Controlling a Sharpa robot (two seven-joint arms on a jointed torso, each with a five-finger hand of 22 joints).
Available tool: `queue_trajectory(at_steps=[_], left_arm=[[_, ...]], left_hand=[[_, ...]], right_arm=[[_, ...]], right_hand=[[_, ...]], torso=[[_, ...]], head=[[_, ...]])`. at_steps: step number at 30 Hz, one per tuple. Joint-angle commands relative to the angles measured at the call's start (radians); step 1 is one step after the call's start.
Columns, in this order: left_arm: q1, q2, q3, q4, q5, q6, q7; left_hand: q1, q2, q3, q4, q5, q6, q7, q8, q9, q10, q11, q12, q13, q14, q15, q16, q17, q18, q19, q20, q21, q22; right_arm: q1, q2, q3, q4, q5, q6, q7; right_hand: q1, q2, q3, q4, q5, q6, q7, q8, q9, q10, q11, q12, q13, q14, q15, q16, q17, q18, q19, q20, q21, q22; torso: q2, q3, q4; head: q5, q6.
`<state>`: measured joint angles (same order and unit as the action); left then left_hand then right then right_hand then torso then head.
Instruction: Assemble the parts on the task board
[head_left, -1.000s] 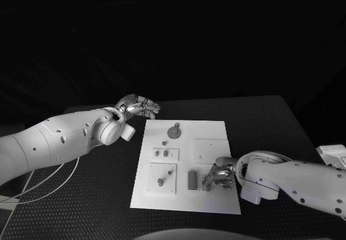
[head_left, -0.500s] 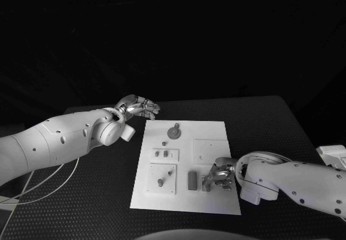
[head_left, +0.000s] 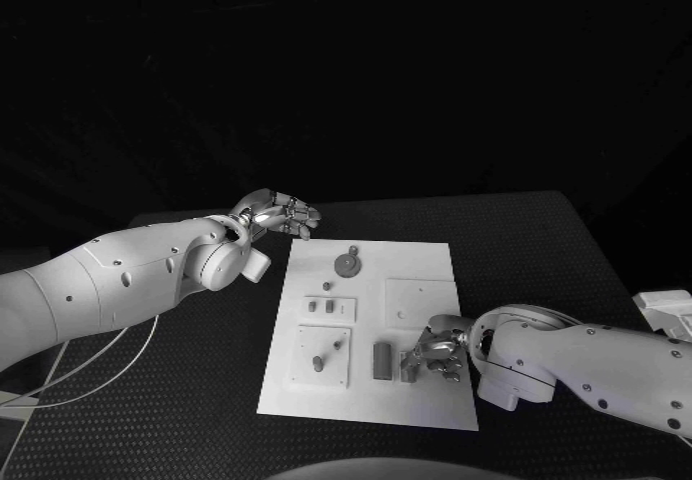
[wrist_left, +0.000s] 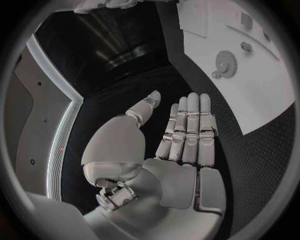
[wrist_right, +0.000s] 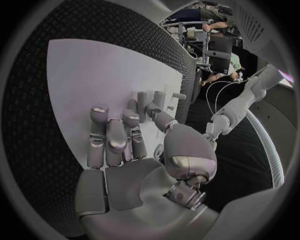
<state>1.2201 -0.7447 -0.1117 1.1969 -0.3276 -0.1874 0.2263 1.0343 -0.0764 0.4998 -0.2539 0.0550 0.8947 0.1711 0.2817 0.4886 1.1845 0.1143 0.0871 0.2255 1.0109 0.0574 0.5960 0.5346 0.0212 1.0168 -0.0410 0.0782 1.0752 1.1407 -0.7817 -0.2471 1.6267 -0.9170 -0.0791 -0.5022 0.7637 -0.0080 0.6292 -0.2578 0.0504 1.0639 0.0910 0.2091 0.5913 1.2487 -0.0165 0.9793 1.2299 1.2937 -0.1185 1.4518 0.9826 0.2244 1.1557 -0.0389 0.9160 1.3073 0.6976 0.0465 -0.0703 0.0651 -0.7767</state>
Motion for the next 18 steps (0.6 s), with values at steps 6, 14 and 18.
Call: queue_trajectory(at_steps=[6, 14, 18], left_arm=[[0.001, 0.001, 0.001, 0.003, 0.005, 0.013, 0.005], [0.001, 0.001, 0.001, 0.002, 0.005, 0.013, 0.004], [0.001, 0.001, 0.001, 0.003, 0.005, 0.013, 0.005]], left_hand=[[-0.012, 0.002, 0.002, 0.007, 0.001, -0.008, 0.0, 0.005, -0.001, 0.006, 0.002, -0.005, -0.001, 0.004, 0.001, -0.005, 0.002, 0.012, 0.007, 0.0, -0.006, 0.001], [-0.012, 0.001, 0.002, 0.007, 0.001, -0.008, 0.001, 0.005, -0.002, 0.006, 0.002, -0.005, -0.001, 0.004, 0.001, -0.006, 0.002, 0.012, 0.007, 0.0, -0.006, 0.001], [-0.012, 0.001, 0.002, 0.007, 0.001, -0.008, 0.001, 0.005, -0.002, 0.006, 0.002, -0.005, -0.001, 0.004, 0.001, -0.006, 0.003, 0.012, 0.007, 0.0, -0.006, 0.001]], right_arm=[[-0.001, 0.004, 0.001, 0.006, 0.02, 0.004, 0.037], [-0.001, 0.004, 0.001, 0.004, 0.02, 0.006, 0.039], [-0.001, 0.004, 0.001, 0.004, 0.02, 0.008, 0.041]], right_hand=[[-0.018, -0.006, 0.001, 0.009, -0.001, 0.001, -0.001, 0.001, -0.003, 0.0, -0.004, 0.001, -0.002, -0.002, -0.005, 0.001, -0.006, 0.037, 0.001, -0.002, -0.006, 0.012], [-0.034, -0.036, 0.002, 0.019, -0.001, -0.003, 0.0, 0.001, -0.008, -0.003, -0.003, 0.0, -0.002, -0.007, -0.004, -0.002, -0.013, 0.037, 0.001, -0.003, -0.009, 0.012], [-0.043, -0.057, 0.004, 0.028, -0.001, -0.005, 0.001, 0.001, -0.01, -0.005, -0.003, 0.0, -0.002, -0.009, -0.004, -0.003, -0.016, 0.037, 0.001, -0.004, -0.011, 0.012]], torso=[[0.0, 0.0002, -0.0003], [0.0, 0.0002, -0.0006], [0.0, 0.0, -0.0004]], head=[[0.0, 0.0], [0.001, 0.0], [0.001, 0.0]])
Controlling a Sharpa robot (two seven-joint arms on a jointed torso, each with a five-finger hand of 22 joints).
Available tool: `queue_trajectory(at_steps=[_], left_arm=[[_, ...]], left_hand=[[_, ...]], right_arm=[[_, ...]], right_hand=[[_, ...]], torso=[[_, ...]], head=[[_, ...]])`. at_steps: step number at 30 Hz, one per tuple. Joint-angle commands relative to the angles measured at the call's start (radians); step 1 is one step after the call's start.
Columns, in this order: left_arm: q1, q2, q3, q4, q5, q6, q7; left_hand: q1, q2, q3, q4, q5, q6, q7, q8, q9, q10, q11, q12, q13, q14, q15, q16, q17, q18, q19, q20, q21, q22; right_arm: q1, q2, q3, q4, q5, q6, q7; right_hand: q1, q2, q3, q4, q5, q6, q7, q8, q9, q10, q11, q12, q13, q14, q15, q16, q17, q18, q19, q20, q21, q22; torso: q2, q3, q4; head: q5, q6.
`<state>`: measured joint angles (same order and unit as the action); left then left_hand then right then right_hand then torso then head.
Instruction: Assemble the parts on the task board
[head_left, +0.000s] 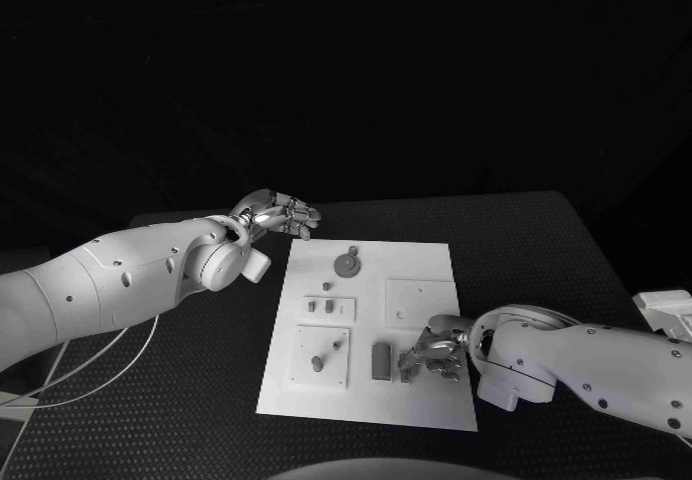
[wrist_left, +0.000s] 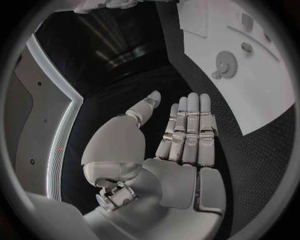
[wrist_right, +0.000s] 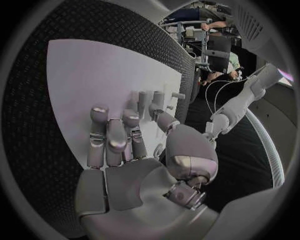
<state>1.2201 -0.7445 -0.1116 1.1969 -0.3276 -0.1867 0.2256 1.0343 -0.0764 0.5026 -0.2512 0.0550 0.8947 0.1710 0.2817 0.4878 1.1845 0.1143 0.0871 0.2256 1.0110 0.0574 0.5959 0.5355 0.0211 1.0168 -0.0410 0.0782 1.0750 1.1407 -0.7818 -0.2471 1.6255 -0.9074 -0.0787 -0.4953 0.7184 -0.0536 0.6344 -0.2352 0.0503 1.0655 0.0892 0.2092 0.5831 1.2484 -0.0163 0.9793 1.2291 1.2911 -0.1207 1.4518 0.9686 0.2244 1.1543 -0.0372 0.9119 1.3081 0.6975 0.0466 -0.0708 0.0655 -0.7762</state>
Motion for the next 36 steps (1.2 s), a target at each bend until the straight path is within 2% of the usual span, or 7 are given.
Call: queue_trajectory(at_steps=[1, 4, 13, 18, 24, 29, 36], left_arm=[[0.001, 0.001, 0.001, 0.003, 0.005, 0.012, 0.005], [0.001, 0.001, 0.001, 0.003, 0.005, 0.011, 0.005], [0.001, 0.001, 0.001, 0.003, 0.005, 0.011, 0.005], [0.001, 0.0, 0.001, 0.002, 0.005, 0.012, 0.005], [0.001, -0.001, 0.001, 0.002, 0.005, 0.012, 0.005], [0.001, 0.0, 0.001, 0.003, 0.005, 0.014, 0.005], [0.001, 0.0, 0.001, 0.002, 0.005, 0.014, 0.006]], left_hand=[[-0.012, 0.001, -0.001, 0.004, 0.001, -0.008, 0.001, 0.005, -0.001, 0.006, 0.002, -0.005, -0.001, 0.004, 0.001, -0.006, 0.002, 0.012, 0.007, 0.0, -0.006, 0.001], [-0.012, 0.001, -0.001, 0.004, 0.001, -0.008, 0.001, 0.005, -0.001, 0.006, 0.002, -0.005, -0.001, 0.005, 0.001, -0.006, 0.002, 0.012, 0.007, 0.0, -0.006, 0.001], [-0.012, 0.001, 0.0, 0.005, 0.001, -0.008, 0.001, 0.005, -0.001, 0.006, 0.002, -0.005, -0.002, 0.005, 0.001, -0.007, 0.003, 0.012, 0.007, 0.0, -0.006, 0.002], [-0.012, 0.001, 0.0, 0.005, 0.001, -0.009, 0.001, 0.005, -0.001, 0.006, 0.002, -0.005, -0.002, 0.005, 0.001, -0.007, 0.003, 0.012, 0.007, 0.0, -0.006, 0.002], [-0.012, 0.001, 0.0, 0.005, 0.001, -0.009, 0.001, 0.005, -0.002, 0.006, 0.002, -0.005, -0.002, 0.005, 0.001, -0.008, 0.004, 0.012, 0.007, 0.0, -0.006, 0.002], [-0.012, 0.001, 0.0, 0.005, 0.001, -0.009, 0.001, 0.005, -0.002, 0.006, 0.002, -0.005, -0.002, 0.005, 0.001, -0.008, 0.004, 0.012, 0.007, 0.0, -0.006, 0.002], [-0.011, 0.002, 0.0, 0.005, 0.001, -0.009, 0.001, 0.005, -0.002, 0.006, 0.002, -0.005, -0.002, 0.005, 0.001, -0.008, 0.005, 0.012, 0.007, 0.0, -0.006, 0.002]], right_arm=[[-0.001, 0.004, 0.001, 0.006, 0.011, 0.009, 0.034], [-0.001, 0.004, 0.001, 0.005, 0.011, 0.008, 0.034], [-0.001, 0.0, 0.001, 0.005, 0.002, 0.013, 0.043], [-0.001, -0.013, 0.001, 0.011, -0.05, 0.073, 0.079], [-0.001, -0.019, 0.001, 0.016, -0.106, 0.121, 0.088], [-0.005, -0.014, 0.001, 0.014, -0.156, 0.118, 0.082], [-0.009, -0.005, 0.001, 0.01, -0.168, 0.104, 0.07]], right_hand=[[0.001, -0.015, 0.0, 0.008, -0.001, -0.007, 0.003, 0.001, -0.002, -0.005, -0.003, 0.0, -0.001, -0.007, -0.001, -0.003, -0.002, 0.037, 0.002, -0.006, -0.007, 0.011], [-0.001, -0.026, 0.003, 0.012, -0.001, -0.008, 0.003, 0.001, -0.004, -0.006, -0.003, 0.0, -0.001, -0.008, -0.001, -0.004, -0.004, 0.037, 0.002, -0.006, -0.008, 0.011], [0.001, -0.028, 0.006, 0.013, -0.001, -0.009, 0.003, 0.001, -0.004, -0.006, -0.002, 0.0, -0.001, -0.008, -0.001, -0.004, -0.003, 0.037, 0.002, -0.007, -0.008, 0.011], [0.024, -0.037, 0.015, -0.006, -0.001, -0.008, 0.003, 0.005, -0.006, -0.006, -0.003, 0.003, 0.0, -0.005, -0.001, -0.001, 0.002, 0.037, 0.004, -0.009, -0.007, 0.013], [0.062, -0.067, 0.019, -0.036, -0.001, -0.004, 0.001, 0.012, -0.006, -0.004, -0.004, 0.005, 0.0, -0.002, -0.002, 0.001, 0.005, 0.037, 0.008, -0.01, -0.005, 0.014], [0.104, -0.096, 0.028, -0.04, -0.001, 0.0, 0.0, 0.018, -0.006, -0.001, -0.005, 0.005, -0.002, 0.002, -0.002, 0.001, 0.008, 0.037, 0.012, -0.009, -0.006, 0.014], [0.115, -0.098, 0.03, -0.037, -0.001, 0.002, 0.0, 0.021, -0.006, 0.001, -0.006, 0.005, -0.002, 0.005, -0.003, 0.003, 0.013, 0.037, 0.014, -0.009, -0.006, 0.014]], torso=[[0.0, -0.0001, 0.0001], [0.0, 0.0, 0.0003], [0.0, 0.0001, 0.0001], [0.0, 0.0002, 0.0002], [0.0, 0.0006, 0.0002], [0.0, -0.0002, -0.001], [0.0, 0.0003, 0.0005]], head=[[0.0, 0.0], [0.001, 0.0], [0.001, 0.0], [0.001, 0.001], [0.002, 0.001], [0.0, 0.002], [-0.001, 0.001]])
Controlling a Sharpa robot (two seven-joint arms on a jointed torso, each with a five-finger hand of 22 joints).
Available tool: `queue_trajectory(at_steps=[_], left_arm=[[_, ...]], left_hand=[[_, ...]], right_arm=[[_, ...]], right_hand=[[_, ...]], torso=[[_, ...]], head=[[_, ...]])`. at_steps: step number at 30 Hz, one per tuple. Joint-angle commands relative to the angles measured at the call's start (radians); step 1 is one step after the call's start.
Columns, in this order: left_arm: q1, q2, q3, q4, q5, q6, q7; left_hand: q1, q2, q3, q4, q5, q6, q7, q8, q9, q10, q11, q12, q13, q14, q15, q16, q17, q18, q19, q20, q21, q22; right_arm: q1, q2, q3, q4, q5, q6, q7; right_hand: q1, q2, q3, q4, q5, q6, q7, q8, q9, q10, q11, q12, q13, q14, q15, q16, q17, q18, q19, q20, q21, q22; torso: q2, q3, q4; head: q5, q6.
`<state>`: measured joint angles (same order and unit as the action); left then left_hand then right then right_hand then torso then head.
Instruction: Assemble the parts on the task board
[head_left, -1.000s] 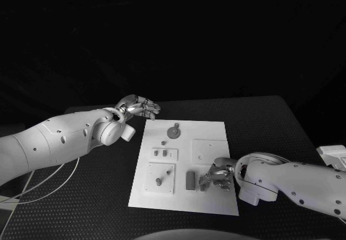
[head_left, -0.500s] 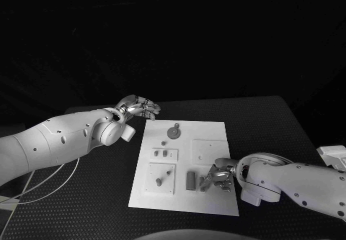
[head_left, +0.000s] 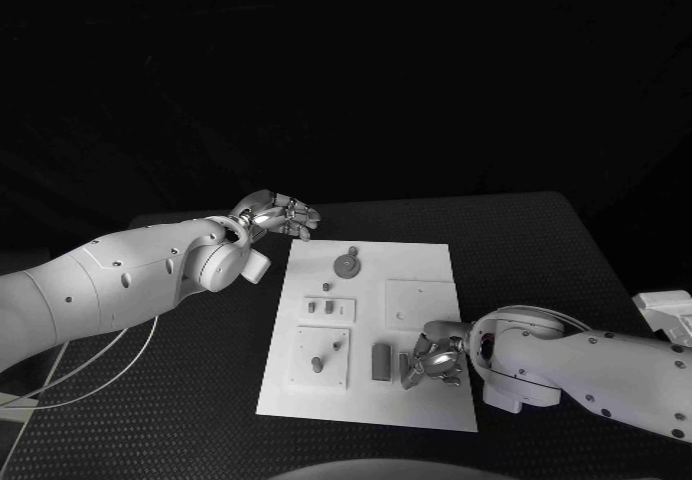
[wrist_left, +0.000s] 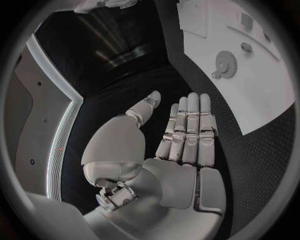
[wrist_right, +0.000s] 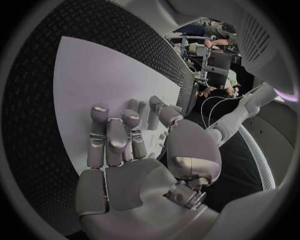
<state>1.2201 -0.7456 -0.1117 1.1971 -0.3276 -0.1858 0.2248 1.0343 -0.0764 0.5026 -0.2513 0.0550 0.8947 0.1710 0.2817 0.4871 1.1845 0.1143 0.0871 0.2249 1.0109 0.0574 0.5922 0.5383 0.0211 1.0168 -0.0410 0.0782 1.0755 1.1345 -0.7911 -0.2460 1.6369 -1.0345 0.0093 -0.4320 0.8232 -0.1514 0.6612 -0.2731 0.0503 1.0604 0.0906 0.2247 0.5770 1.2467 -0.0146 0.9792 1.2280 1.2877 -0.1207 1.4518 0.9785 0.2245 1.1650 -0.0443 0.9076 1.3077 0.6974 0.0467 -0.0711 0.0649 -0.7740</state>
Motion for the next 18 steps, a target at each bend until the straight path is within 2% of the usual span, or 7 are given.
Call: queue_trajectory(at_steps=[1, 5, 13, 16, 18], left_arm=[[0.001, 0.001, 0.001, 0.002, 0.005, 0.013, 0.007], [0.0, 0.001, 0.001, 0.002, 0.005, 0.013, 0.007], [0.0, 0.001, 0.001, 0.003, 0.005, 0.014, 0.006], [0.0, 0.001, 0.001, 0.002, 0.005, 0.014, 0.006], [0.0, 0.001, 0.001, 0.002, 0.005, 0.013, 0.006]], left_hand=[[-0.011, 0.002, 0.0, 0.005, 0.001, -0.009, 0.001, 0.005, -0.001, 0.006, 0.002, -0.005, -0.001, 0.005, 0.001, -0.005, 0.002, 0.012, 0.007, 0.0, -0.006, 0.001], [-0.011, 0.002, 0.0, 0.005, 0.001, -0.009, 0.001, 0.005, -0.001, 0.006, 0.002, -0.005, -0.001, 0.005, 0.001, -0.005, 0.002, 0.012, 0.007, 0.0, -0.006, 0.001], [-0.012, 0.002, 0.0, 0.006, 0.001, -0.009, 0.001, 0.005, -0.001, 0.006, 0.002, -0.005, -0.001, 0.005, 0.001, -0.005, 0.003, 0.012, 0.007, 0.0, -0.006, 0.001], [-0.012, 0.002, 0.0, 0.006, 0.001, -0.009, 0.001, 0.005, -0.001, 0.006, 0.002, -0.005, -0.001, 0.005, 0.001, -0.006, 0.003, 0.012, 0.007, 0.0, -0.006, 0.001], [-0.012, 0.002, 0.0, 0.006, 0.001, -0.009, 0.001, 0.005, -0.001, 0.006, 0.002, -0.005, -0.001, 0.005, 0.001, -0.006, 0.003, 0.012, 0.007, 0.0, -0.006, 0.001]], right_arm=[[-0.004, 0.006, 0.0, -0.003, -0.043, 0.012, 0.006], [-0.007, 0.008, 0.0, -0.008, -0.044, 0.003, -0.005], [-0.01, 0.013, 0.0, -0.017, -0.044, -0.006, -0.014], [-0.012, 0.017, 0.0, -0.022, -0.044, -0.01, -0.018], [-0.015, 0.02, 0.0, -0.027, -0.046, -0.01, -0.022]], right_hand=[[0.011, 0.002, 0.002, 0.003, -0.001, 0.008, -0.002, 0.006, 0.001, 0.004, -0.008, 0.006, -0.001, 0.009, -0.003, 0.003, 0.003, 0.037, 0.004, -0.002, -0.001, 0.014], [0.01, 0.016, 0.0, 0.011, -0.001, 0.011, -0.003, 0.009, 0.001, 0.007, -0.009, 0.006, -0.002, 0.013, -0.004, 0.004, 0.007, 0.037, 0.006, -0.001, -0.001, 0.014], [0.005, 0.065, -0.01, 0.019, -0.001, 0.014, -0.006, 0.014, 0.0, 0.011, -0.011, 0.008, -0.003, 0.017, -0.005, 0.005, 0.01, 0.037, 0.007, -0.001, -0.002, 0.015], [0.006, 0.093, -0.01, 0.018, 0.0, 0.016, -0.007, 0.016, 0.0, 0.013, -0.012, 0.009, -0.003, 0.019, -0.006, 0.006, 0.012, 0.037, 0.007, -0.001, -0.002, 0.015], [0.005, 0.124, -0.012, 0.013, 0.0, 0.018, -0.008, 0.018, 0.0, 0.015, -0.013, 0.01, -0.003, 0.02, -0.007, 0.006, 0.012, 0.037, 0.007, -0.001, -0.001, 0.016]], torso=[[0.0, 0.0003, 0.0009], [0.001, 0.0003, 0.0015], [0.0, -0.0003, 0.0008], [0.0, -0.0001, 0.0009], [0.0, 0.0001, 0.0008]], head=[[-0.001, -0.001], [-0.001, -0.003], [0.001, -0.005], [0.001, -0.006], [0.002, -0.006]])
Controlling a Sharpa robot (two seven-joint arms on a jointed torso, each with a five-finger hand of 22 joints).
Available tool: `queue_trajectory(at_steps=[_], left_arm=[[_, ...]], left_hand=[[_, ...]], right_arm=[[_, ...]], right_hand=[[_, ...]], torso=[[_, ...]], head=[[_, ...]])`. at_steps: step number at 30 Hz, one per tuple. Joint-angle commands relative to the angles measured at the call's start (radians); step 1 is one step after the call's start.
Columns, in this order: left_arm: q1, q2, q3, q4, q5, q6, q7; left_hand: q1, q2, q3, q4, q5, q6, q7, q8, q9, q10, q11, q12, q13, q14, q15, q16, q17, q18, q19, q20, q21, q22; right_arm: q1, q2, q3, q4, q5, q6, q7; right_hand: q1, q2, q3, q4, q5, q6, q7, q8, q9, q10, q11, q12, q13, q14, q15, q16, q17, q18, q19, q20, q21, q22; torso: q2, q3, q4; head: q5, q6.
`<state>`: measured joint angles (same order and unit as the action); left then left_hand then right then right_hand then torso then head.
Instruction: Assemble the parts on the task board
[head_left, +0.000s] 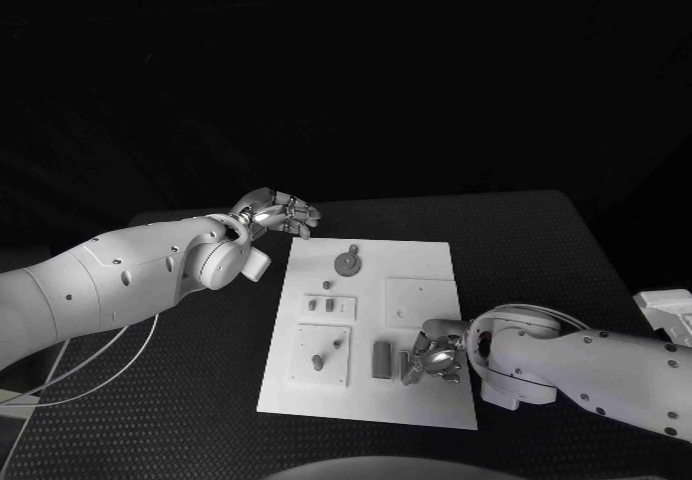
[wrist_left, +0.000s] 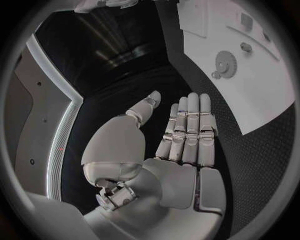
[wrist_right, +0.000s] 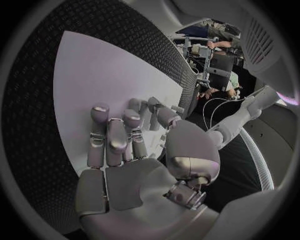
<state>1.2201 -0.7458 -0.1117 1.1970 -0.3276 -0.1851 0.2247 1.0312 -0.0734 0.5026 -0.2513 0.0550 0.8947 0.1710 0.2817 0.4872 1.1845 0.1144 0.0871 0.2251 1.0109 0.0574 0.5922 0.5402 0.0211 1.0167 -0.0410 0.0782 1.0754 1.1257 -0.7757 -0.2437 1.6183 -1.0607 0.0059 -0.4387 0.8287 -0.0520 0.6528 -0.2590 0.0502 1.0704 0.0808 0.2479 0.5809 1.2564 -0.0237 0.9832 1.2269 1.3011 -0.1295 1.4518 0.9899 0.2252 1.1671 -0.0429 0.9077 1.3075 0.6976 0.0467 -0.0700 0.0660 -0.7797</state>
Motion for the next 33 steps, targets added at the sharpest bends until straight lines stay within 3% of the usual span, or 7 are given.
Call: queue_trajectory(at_steps=[1, 3, 7, 17, 24, 26, 33], left_arm=[[0.0, 0.001, 0.001, 0.002, 0.005, 0.013, 0.006], [0.0, 0.001, 0.001, 0.002, 0.005, 0.013, 0.005], [0.0, 0.002, 0.001, 0.002, 0.005, 0.012, 0.005], [0.0, 0.002, 0.001, 0.002, 0.005, 0.013, 0.004], [0.0, 0.002, 0.001, 0.001, 0.005, 0.013, 0.005], [0.0, 0.003, 0.001, 0.001, 0.005, 0.011, 0.006], [0.0, 0.01, 0.0, -0.005, 0.018, 0.01, 0.007]], left_hand=[[-0.009, -0.001, 0.0, 0.006, 0.001, -0.009, 0.001, 0.005, -0.001, 0.006, 0.002, -0.005, -0.001, 0.005, 0.001, -0.006, 0.001, 0.012, 0.007, 0.0, -0.006, 0.002], [-0.009, -0.001, 0.0, 0.006, 0.001, -0.009, 0.001, 0.006, -0.002, 0.006, 0.002, -0.005, -0.001, 0.005, 0.001, -0.006, 0.002, 0.012, 0.007, 0.0, -0.006, 0.002], [-0.009, 0.0, 0.0, 0.006, 0.001, -0.009, 0.001, 0.006, -0.002, 0.006, 0.002, -0.005, -0.001, 0.005, 0.001, -0.006, 0.002, 0.012, 0.007, 0.0, -0.006, 0.002], [-0.009, 0.0, 0.001, 0.007, 0.001, -0.008, 0.001, 0.006, -0.002, 0.006, 0.002, -0.005, -0.002, 0.006, 0.001, -0.007, 0.003, 0.012, 0.007, 0.0, -0.006, 0.002], [-0.009, -0.001, 0.001, 0.007, 0.001, -0.009, 0.001, 0.006, -0.002, 0.006, 0.002, -0.005, -0.002, 0.006, 0.001, -0.007, 0.003, 0.012, 0.007, 0.0, -0.006, 0.002], [-0.009, -0.001, 0.001, 0.007, 0.001, -0.009, 0.001, 0.006, -0.002, 0.006, 0.002, -0.005, -0.002, 0.006, 0.001, -0.007, 0.003, 0.012, 0.007, 0.0, -0.006, 0.002], [-0.01, -0.002, 0.0, 0.007, 0.001, -0.009, 0.001, 0.006, -0.002, 0.006, 0.002, -0.005, -0.002, 0.006, 0.001, -0.008, 0.004, 0.012, 0.007, 0.0, -0.006, 0.002]], right_arm=[[-0.007, 0.006, -0.002, -0.009, -0.022, -0.004, -0.016], [-0.008, 0.008, -0.002, -0.01, -0.029, -0.003, -0.017], [-0.009, 0.009, -0.002, -0.011, -0.04, 0.011, -0.022], [-0.009, 0.009, -0.002, -0.013, -0.066, 0.023, -0.031], [-0.009, 0.003, -0.002, -0.015, -0.052, 0.0, -0.02], [-0.009, -0.003, -0.002, -0.014, -0.033, -0.008, -0.006], [0.018, -0.036, -0.001, -0.005, 0.037, -0.011, 0.033]], right_hand=[[0.0, 0.035, -0.005, -0.006, 0.0, 0.008, 0.002, -0.005, -0.004, 0.006, -0.004, 0.006, -0.001, 0.007, 0.001, 0.006, 0.001, 0.037, 0.004, -0.003, -0.001, 0.016], [0.007, 0.058, -0.004, -0.025, 0.0, 0.009, 0.001, -0.003, -0.004, 0.007, -0.005, 0.007, -0.001, 0.007, 0.001, 0.006, 0.0, 0.037, 0.003, -0.003, -0.001, 0.017], [0.024, 0.076, 0.0, -0.034, 0.0, 0.01, 0.0, -0.001, -0.005, 0.008, -0.006, 0.008, -0.001, 0.009, 0.0, 0.007, 0.002, 0.037, 0.001, -0.004, 0.001, 0.018], [0.104, 0.051, -0.005, -0.035, 0.0, 0.007, -0.001, 0.005, -0.004, 0.009, -0.007, 0.009, 0.0, 0.007, -0.001, 0.007, 0.0, 0.037, -0.005, -0.006, 0.007, 0.02], [0.101, 0.048, -0.015, -0.034, 0.0, 0.007, 0.0, 0.006, -0.004, 0.009, -0.006, 0.009, 0.0, 0.006, 0.0, 0.006, -0.002, 0.037, -0.005, -0.003, 0.008, 0.019], [0.091, 0.032, -0.025, -0.033, 0.0, 0.004, 0.001, 0.005, -0.005, 0.009, -0.005, 0.008, -0.001, 0.004, 0.001, 0.005, -0.004, 0.037, -0.006, 0.0, 0.008, 0.019], [0.033, -0.074, -0.037, 0.008, -0.001, -0.04, 0.016, -0.019, -0.02, 0.004, 0.011, 0.006, -0.001, 0.004, 0.012, 0.001, -0.009, 0.037, 0.0, 0.001, -0.001, 0.01]], torso=[[0.0, 0.0003, -0.0005], [0.0, 0.0003, -0.0005], [0.0, 0.0, -0.0004], [0.0, -0.0003, -0.0007], [-0.001, -0.0002, -0.0008], [-0.001, -0.0005, -0.0012], [-0.003, -0.0026, -0.0018]], head=[[0.001, -0.001], [0.001, -0.001], [0.002, -0.002], [0.001, -0.003], [0.0, -0.001], [-0.001, 0.002], [-0.008, 0.026]])
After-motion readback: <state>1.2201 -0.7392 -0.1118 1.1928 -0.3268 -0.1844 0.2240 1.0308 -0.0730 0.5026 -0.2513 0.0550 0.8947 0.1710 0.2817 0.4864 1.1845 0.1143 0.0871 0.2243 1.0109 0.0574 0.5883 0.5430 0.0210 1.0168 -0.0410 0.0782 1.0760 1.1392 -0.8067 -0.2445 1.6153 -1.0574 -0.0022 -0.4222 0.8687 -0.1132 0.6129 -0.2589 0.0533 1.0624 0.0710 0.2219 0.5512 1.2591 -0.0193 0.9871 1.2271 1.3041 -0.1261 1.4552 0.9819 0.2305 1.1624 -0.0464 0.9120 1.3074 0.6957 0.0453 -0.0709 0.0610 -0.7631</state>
